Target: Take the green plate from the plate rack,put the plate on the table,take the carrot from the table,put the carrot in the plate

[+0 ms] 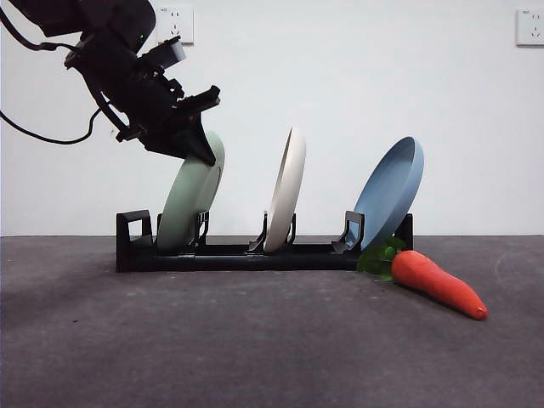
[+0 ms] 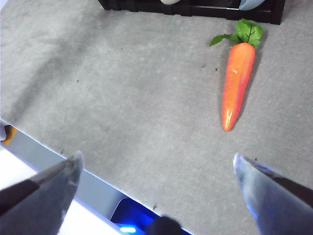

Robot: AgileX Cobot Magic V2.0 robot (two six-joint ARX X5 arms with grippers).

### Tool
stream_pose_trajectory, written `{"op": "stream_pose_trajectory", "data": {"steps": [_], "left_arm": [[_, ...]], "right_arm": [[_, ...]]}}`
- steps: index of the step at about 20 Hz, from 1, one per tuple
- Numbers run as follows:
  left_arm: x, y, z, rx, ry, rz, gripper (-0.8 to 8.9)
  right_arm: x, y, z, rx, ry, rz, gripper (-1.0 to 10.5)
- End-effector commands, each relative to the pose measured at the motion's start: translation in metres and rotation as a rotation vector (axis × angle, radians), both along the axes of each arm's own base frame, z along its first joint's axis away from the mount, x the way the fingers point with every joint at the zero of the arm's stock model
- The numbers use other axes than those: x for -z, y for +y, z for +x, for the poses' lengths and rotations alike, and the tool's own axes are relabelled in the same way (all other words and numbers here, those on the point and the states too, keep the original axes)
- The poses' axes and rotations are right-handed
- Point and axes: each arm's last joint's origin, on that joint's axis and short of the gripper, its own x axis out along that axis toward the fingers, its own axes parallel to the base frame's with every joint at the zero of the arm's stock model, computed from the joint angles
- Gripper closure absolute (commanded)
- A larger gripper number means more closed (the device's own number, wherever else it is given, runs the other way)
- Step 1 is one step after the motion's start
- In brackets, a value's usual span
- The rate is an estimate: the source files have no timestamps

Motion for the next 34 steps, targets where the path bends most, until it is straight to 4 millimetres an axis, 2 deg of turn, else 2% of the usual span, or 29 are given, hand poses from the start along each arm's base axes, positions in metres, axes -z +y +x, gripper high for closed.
{"op": "stream_pose_trajectory", "data": {"steps": [1, 7, 9, 12, 16, 19, 21, 24, 30, 34], "left_arm": [[-0.022, 0.001, -0.008, 0.004, -0.036, -0.051, 8.22], [-0.078, 0.009, -0.041, 0.023, -0.144, -0.105, 8.22], [-0.098, 0.010, -0.064, 0.044, -0.152, -0.095, 8.22], [-0.122, 0.007, -0.110, 0.152, -0.188, 0.032, 8.21], [-0.134, -0.014, -0.172, 0.212, -0.199, 0.292, 8.20], [-0.118, -0.038, -0.195, 0.265, -0.130, 0.460, 8.19], [-0.097, -0.056, -0.204, 0.303, -0.114, 0.553, 8.19], [-0.053, -0.082, -0.215, 0.322, -0.129, 0.667, 8.19], [0.041, -0.121, -0.220, 0.424, -0.163, 0.863, 8.20], [0.082, -0.146, -0.218, 0.420, -0.191, 0.960, 8.20]], "right_arm": [[-0.002, 0.000, 0.000, 0.000, -0.008, 0.004, 2.3], [-0.002, 0.000, 0.000, -0.001, -0.009, 0.003, 2.3], [-0.002, 0.000, 0.000, -0.001, -0.009, 0.004, 2.3], [-0.002, 0.000, 0.001, -0.001, -0.023, 0.005, 2.3], [-0.003, 0.000, 0.002, 0.000, -0.029, 0.006, 2.3], [-0.003, 0.000, 0.002, 0.000, -0.029, 0.006, 2.3], [-0.003, 0.000, 0.002, 0.000, -0.029, 0.006, 2.3], [-0.003, 0.000, 0.002, -0.001, -0.029, 0.006, 2.3], [-0.003, 0.000, 0.002, 0.002, -0.027, 0.008, 2.3], [-0.003, 0.000, 0.002, 0.001, -0.027, 0.008, 2.3]]}}
